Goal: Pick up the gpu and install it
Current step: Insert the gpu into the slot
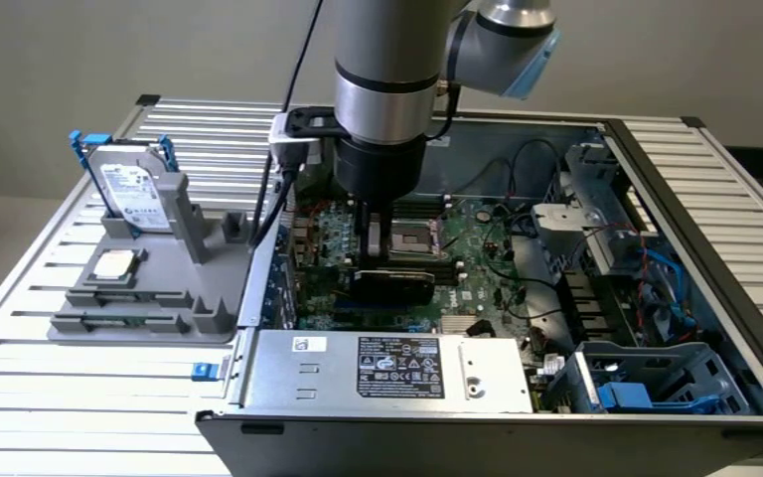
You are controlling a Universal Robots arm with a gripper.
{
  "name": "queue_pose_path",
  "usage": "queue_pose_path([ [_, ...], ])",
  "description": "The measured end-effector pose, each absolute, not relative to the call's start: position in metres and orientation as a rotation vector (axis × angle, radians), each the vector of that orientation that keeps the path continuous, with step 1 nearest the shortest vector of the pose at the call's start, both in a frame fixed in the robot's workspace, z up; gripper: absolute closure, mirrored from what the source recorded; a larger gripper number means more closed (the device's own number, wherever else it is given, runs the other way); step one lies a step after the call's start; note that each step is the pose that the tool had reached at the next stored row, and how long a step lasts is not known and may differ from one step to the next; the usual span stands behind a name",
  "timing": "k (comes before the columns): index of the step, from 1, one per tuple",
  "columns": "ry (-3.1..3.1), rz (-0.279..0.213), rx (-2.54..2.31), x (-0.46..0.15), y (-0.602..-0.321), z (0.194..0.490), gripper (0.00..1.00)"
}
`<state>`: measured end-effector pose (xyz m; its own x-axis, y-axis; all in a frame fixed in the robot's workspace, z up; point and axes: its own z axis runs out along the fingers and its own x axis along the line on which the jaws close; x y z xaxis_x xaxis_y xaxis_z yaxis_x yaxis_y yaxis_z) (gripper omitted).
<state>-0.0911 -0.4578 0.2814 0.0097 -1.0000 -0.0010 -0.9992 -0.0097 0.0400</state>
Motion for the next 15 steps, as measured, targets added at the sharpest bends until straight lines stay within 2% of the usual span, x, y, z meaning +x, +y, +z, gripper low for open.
queue_pose_path([
  [15,-2.186,-0.045,2.217,-0.0941,-0.4528,0.2768,0.89],
])
